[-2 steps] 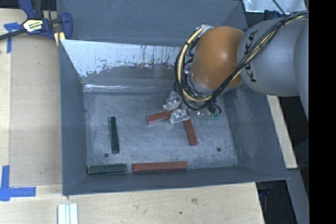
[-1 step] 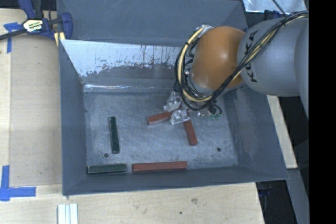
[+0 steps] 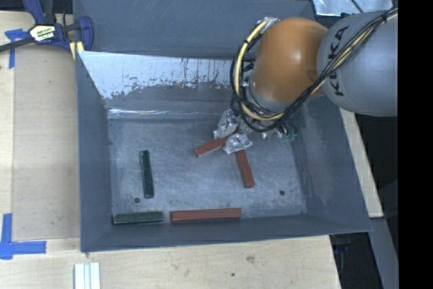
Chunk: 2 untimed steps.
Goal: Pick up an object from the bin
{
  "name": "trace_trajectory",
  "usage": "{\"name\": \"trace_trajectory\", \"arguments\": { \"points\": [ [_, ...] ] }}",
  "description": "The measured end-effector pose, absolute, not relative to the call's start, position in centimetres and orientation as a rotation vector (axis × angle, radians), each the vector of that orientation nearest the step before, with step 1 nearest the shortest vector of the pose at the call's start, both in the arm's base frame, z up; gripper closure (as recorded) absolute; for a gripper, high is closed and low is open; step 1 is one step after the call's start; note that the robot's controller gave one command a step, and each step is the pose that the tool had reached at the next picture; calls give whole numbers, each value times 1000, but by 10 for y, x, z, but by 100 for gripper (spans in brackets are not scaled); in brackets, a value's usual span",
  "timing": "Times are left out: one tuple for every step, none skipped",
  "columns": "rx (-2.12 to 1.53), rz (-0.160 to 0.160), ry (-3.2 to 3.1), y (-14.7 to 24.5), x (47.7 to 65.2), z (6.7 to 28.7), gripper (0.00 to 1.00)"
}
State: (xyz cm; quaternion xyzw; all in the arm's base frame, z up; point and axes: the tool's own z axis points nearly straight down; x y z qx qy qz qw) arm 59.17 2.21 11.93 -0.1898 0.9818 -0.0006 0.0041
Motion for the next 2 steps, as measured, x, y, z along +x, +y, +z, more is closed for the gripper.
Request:
{"name": "trace_trajectory", "arguments": {
  "points": [
    [-686, 0, 3061, 29, 594, 124, 100],
    [-629, 1, 3075, 32, 614, 236, 100]
  ]
}}
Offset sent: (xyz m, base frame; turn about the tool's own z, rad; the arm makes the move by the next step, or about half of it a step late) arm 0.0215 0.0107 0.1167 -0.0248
